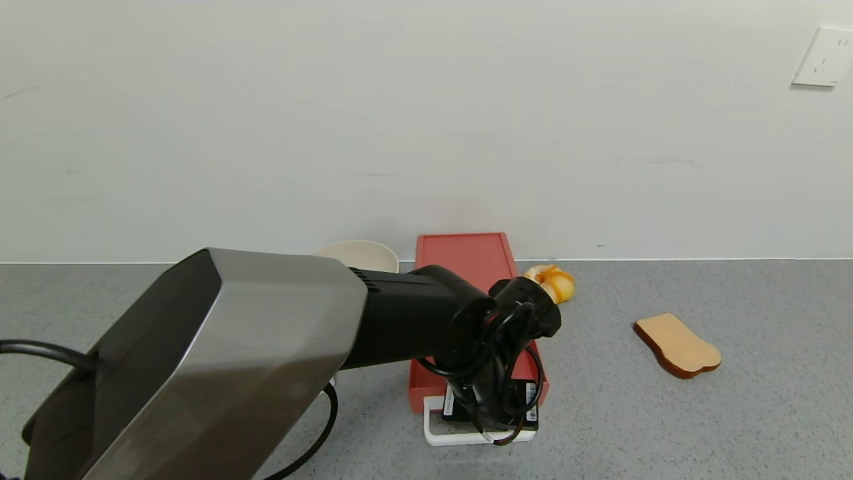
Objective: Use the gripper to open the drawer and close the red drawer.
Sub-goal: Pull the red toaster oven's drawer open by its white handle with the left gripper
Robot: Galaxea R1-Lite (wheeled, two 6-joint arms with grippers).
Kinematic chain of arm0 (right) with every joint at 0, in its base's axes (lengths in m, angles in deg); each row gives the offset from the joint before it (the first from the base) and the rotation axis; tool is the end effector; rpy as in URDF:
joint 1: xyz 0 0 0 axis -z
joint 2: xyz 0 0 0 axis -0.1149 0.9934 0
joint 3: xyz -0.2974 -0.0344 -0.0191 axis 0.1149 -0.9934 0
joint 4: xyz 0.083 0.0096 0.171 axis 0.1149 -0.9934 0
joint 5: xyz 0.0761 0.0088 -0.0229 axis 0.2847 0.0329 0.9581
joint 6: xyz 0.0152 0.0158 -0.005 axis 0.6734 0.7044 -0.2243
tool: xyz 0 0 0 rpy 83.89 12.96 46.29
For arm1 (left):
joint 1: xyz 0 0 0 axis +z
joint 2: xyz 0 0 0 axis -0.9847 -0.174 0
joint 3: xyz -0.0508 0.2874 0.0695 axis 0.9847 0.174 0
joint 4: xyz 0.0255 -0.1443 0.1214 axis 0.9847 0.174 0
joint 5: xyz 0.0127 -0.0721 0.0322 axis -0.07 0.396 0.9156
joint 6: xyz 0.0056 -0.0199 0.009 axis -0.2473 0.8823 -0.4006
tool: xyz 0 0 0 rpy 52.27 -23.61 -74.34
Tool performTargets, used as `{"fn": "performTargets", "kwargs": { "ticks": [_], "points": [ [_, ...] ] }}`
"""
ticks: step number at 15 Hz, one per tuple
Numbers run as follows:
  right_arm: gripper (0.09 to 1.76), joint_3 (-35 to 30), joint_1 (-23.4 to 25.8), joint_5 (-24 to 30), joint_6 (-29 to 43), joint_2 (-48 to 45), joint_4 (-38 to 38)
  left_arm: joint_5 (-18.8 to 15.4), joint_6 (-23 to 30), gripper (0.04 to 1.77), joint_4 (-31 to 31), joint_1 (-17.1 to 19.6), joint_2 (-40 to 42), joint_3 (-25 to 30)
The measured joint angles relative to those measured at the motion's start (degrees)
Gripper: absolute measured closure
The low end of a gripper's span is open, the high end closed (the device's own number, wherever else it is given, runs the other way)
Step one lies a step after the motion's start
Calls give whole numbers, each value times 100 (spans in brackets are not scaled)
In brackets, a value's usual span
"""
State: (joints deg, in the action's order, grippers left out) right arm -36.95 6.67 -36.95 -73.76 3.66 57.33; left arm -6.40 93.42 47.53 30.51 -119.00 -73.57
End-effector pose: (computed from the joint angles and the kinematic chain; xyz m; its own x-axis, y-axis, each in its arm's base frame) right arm -0.0228 0.0006 0.0757 0.9997 0.0256 0.0011 -0.0256 0.9996 -0.0073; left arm 0.2777 -0.3256 0.1065 0.2138 -0.2833 -0.9349 0.2139 0.9474 -0.2382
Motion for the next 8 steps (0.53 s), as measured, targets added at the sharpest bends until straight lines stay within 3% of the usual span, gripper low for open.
{"fn": "performTargets", "kwargs": {
  "ticks": [8],
  "points": [
    [14,0,-5,0,0,0,0,85,9,170,577,0,384,-310]
  ]
}}
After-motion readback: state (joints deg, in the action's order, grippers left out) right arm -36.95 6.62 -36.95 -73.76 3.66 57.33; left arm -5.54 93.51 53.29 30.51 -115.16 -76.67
